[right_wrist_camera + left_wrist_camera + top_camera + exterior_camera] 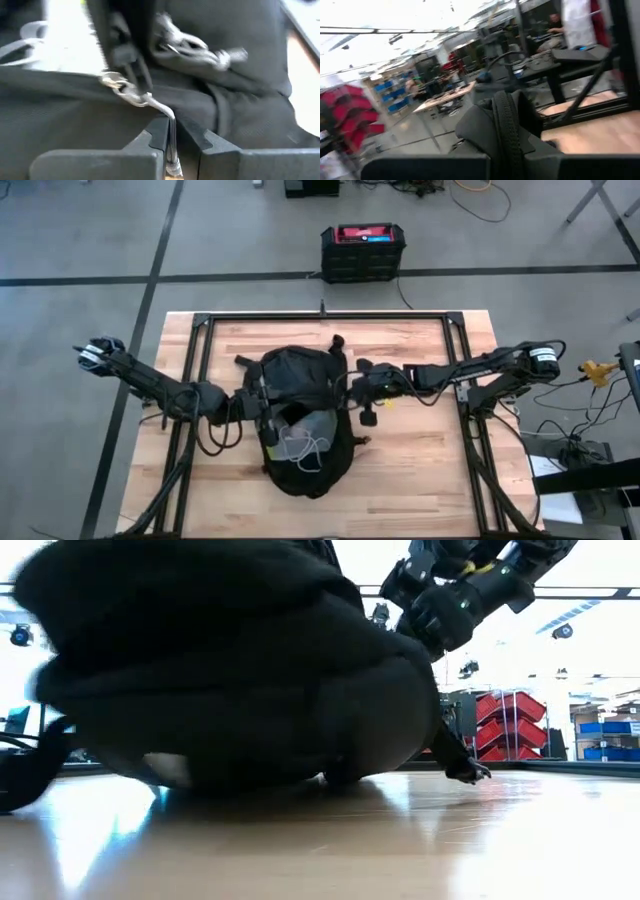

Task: Unpack backpack
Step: Open the black backpack, then remove the white charger cable from the black backpack

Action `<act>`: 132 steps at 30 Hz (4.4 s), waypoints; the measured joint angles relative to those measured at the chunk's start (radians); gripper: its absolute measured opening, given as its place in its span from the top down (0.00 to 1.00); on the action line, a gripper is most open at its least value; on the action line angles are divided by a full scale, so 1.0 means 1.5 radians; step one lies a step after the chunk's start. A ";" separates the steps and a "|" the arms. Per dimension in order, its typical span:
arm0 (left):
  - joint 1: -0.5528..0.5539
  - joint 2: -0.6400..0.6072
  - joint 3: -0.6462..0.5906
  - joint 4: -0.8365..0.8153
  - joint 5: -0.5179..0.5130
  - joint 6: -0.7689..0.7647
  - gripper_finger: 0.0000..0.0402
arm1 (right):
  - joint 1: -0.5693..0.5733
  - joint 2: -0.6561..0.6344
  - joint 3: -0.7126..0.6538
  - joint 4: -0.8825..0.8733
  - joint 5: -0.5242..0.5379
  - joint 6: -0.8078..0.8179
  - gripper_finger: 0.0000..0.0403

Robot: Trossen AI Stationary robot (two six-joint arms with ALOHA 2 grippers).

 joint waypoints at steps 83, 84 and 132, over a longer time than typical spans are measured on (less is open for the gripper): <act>0.193 0.037 -0.040 -0.335 -0.037 -0.467 1.00 | 0.048 0.388 0.374 -0.202 0.037 -0.247 0.46; 0.193 0.040 -0.040 -0.332 -0.039 -0.468 1.00 | 0.048 0.387 0.376 -0.205 0.037 -0.244 0.52; 0.120 0.084 -0.040 -0.054 -0.031 -0.470 1.00 | -0.208 -0.280 -0.142 -0.424 0.252 0.321 1.00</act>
